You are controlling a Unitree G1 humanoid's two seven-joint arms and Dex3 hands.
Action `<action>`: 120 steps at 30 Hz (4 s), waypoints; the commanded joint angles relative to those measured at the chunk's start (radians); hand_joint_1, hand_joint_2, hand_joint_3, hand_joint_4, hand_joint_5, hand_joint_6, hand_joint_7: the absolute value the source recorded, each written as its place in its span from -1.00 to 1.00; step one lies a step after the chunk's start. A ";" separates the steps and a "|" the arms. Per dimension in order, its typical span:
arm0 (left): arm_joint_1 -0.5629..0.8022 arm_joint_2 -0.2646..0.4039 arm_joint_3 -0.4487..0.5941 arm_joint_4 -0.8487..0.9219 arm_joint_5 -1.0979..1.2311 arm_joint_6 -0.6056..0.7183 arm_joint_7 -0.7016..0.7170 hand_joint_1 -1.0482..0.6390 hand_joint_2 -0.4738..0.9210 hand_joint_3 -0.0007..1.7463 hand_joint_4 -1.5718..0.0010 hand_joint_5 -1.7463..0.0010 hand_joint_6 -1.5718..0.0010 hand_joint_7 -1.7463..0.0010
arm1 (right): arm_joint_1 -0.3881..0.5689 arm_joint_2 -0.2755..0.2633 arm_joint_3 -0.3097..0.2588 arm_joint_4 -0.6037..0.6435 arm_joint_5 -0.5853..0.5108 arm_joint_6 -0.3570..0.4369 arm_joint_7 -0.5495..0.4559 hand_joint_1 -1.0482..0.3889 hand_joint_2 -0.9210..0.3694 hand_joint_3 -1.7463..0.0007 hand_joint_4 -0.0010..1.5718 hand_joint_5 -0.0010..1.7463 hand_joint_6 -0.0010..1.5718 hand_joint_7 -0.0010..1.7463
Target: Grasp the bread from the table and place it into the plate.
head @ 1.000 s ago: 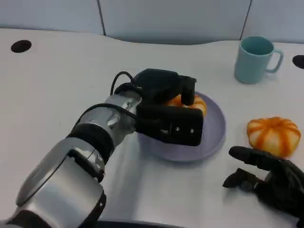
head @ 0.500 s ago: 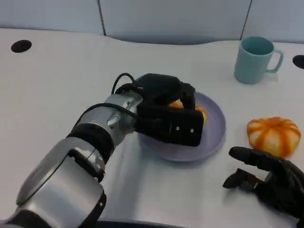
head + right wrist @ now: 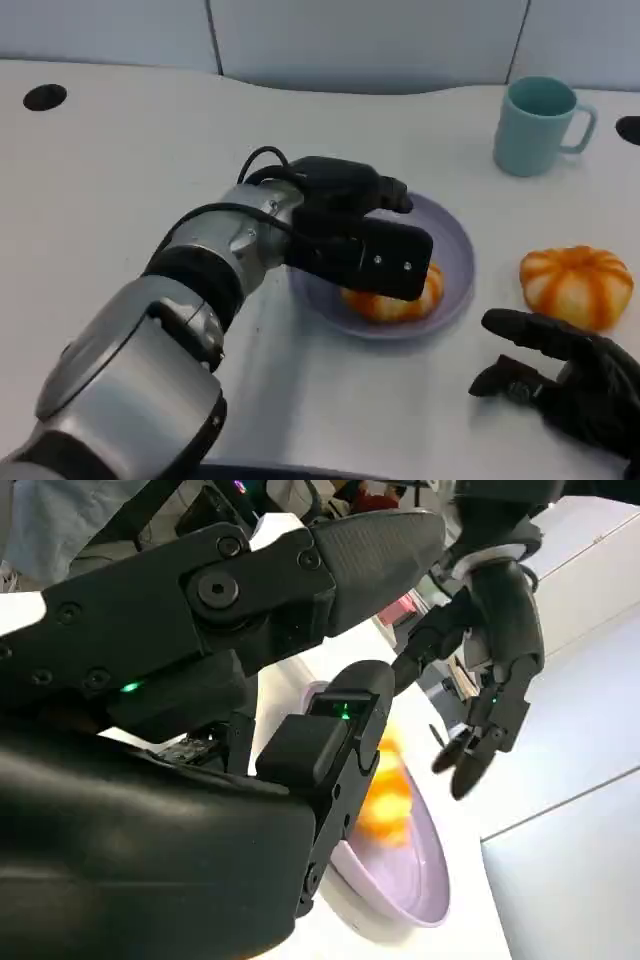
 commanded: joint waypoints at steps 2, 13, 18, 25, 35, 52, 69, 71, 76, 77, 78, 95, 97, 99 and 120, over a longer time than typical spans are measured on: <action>-0.029 0.007 -0.002 0.002 0.001 0.002 -0.045 -0.75 1.00 -0.87 1.00 0.60 0.73 0.96 | 0.017 -0.004 -0.001 0.007 0.000 0.008 0.000 -0.08 -1.00 0.87 -0.34 0.32 0.15 -0.99; -0.032 0.010 0.006 -0.001 -0.004 0.014 -0.059 -0.77 1.00 -0.85 0.99 0.56 0.73 0.96 | 0.019 -0.006 -0.001 0.006 -0.005 0.002 -0.006 -0.08 -1.00 0.87 -0.33 0.33 0.16 -0.99; -0.027 0.032 0.032 -0.008 -0.033 -0.012 -0.065 -0.75 1.00 -0.85 0.99 0.54 0.71 0.96 | 0.019 -0.006 -0.001 0.006 -0.006 -0.005 -0.004 -0.09 -1.00 0.87 -0.34 0.33 0.15 -0.99; -0.013 0.074 0.098 -0.018 -0.099 -0.069 -0.107 -0.77 1.00 -0.83 0.95 0.50 0.68 0.94 | 0.021 -0.007 -0.002 0.006 -0.006 -0.008 -0.009 -0.10 -1.00 0.87 -0.34 0.33 0.16 -0.98; 0.031 0.134 0.228 -0.037 -0.237 -0.149 -0.198 -0.77 1.00 -0.85 0.94 0.34 0.64 0.93 | 0.016 -0.014 -0.003 0.018 -0.006 -0.014 0.006 -0.09 -1.00 0.85 -0.35 0.35 0.15 -0.99; 0.172 0.202 0.431 -0.111 -0.471 -0.295 -0.316 -0.58 1.00 -0.79 0.83 0.31 0.56 0.94 | 0.013 -0.017 -0.003 0.023 -0.009 -0.015 0.002 -0.08 -1.00 0.83 -0.37 0.37 0.15 -0.98; 0.367 0.151 0.682 -0.226 -0.837 -0.185 -0.588 -0.49 1.00 -0.75 0.70 0.32 0.50 0.95 | 0.002 -0.019 -0.010 0.047 -0.007 -0.021 0.021 -0.10 -1.00 0.86 -0.38 0.38 0.15 -0.98; 0.391 0.144 0.700 -0.248 -0.868 -0.158 -0.602 -0.44 1.00 -0.76 0.68 0.30 0.49 0.95 | -0.001 -0.019 -0.013 0.052 -0.005 -0.021 0.022 -0.10 -1.00 0.86 -0.38 0.38 0.15 -0.98; 0.458 0.135 0.718 -0.312 -0.897 -0.119 -0.592 -0.42 1.00 -0.70 0.60 0.24 0.45 0.94 | 0.000 -0.018 -0.016 0.053 -0.007 -0.022 0.022 -0.08 -1.00 0.86 -0.35 0.35 0.16 -0.98; 0.474 0.132 0.724 -0.327 -0.908 -0.109 -0.600 -0.41 1.00 -0.69 0.59 0.23 0.44 0.94 | 0.000 -0.019 -0.016 0.053 -0.007 -0.021 0.024 -0.09 -1.00 0.86 -0.35 0.35 0.15 -0.98; 0.489 0.129 0.732 -0.342 -0.924 -0.090 -0.610 -0.41 1.00 -0.68 0.58 0.22 0.44 0.94 | 0.000 -0.019 -0.016 0.054 -0.007 -0.023 0.027 -0.10 -1.00 0.86 -0.35 0.35 0.15 -0.98; 0.679 0.090 0.787 -0.628 -1.120 0.233 -0.661 -0.43 1.00 -0.77 0.49 -0.02 0.32 0.93 | -0.009 -0.018 -0.020 0.069 -0.003 -0.017 0.032 -0.08 -1.00 0.86 -0.34 0.31 0.15 -0.98; 0.723 0.083 0.797 -0.675 -1.136 0.258 -0.638 -0.43 1.00 -0.77 0.49 -0.02 0.32 0.93 | -0.007 -0.018 -0.020 0.063 -0.003 -0.013 0.028 -0.08 -1.00 0.86 -0.33 0.31 0.15 -0.98; 0.780 0.074 0.810 -0.737 -1.156 0.291 -0.608 -0.41 1.00 -0.72 0.46 -0.17 0.24 0.92 | -0.005 -0.018 -0.019 0.055 -0.003 -0.007 0.023 -0.08 -1.00 0.86 -0.32 0.31 0.17 -0.97; 1.005 0.033 0.855 -0.958 -1.226 0.479 -0.439 -0.34 1.00 -0.52 0.47 -0.82 0.04 0.78 | 0.006 -0.019 -0.012 0.031 -0.009 -0.006 0.019 -0.12 -1.00 0.86 -0.32 0.30 0.17 -0.97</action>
